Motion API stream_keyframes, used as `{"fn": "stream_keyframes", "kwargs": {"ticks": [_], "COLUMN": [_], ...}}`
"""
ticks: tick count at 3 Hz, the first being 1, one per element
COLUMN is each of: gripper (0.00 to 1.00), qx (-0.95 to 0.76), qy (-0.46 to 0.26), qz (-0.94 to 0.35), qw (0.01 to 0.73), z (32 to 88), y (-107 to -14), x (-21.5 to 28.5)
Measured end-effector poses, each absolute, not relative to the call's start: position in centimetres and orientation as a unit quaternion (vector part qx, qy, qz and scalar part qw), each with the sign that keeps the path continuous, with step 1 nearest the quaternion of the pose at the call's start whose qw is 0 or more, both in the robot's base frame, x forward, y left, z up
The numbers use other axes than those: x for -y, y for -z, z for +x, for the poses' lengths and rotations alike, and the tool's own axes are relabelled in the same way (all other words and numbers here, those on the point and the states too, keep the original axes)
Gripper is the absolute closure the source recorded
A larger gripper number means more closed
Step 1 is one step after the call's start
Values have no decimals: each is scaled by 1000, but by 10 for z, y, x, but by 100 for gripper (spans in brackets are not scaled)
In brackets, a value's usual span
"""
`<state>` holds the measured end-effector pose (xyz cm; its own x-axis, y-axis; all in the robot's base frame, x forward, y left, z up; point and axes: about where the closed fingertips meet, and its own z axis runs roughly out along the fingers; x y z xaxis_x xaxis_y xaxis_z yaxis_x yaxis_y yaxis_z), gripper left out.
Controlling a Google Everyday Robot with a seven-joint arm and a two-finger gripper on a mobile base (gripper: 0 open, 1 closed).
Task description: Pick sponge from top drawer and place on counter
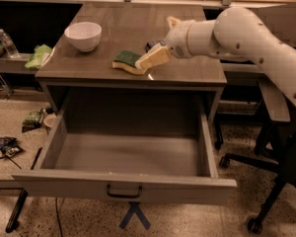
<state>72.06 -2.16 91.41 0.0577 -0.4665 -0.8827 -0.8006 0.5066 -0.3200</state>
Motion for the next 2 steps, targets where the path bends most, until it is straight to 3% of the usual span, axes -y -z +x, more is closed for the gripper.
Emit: {"fn": "stream_keyframes", "kwargs": {"ticks": [1, 2], "gripper": [0, 0], "qx": [-676, -679], "qy": [-112, -106], "qz": [-439, -433], "qw": [581, 584], "z": [698, 696], "y": [-944, -946], "x": [68, 78]}}
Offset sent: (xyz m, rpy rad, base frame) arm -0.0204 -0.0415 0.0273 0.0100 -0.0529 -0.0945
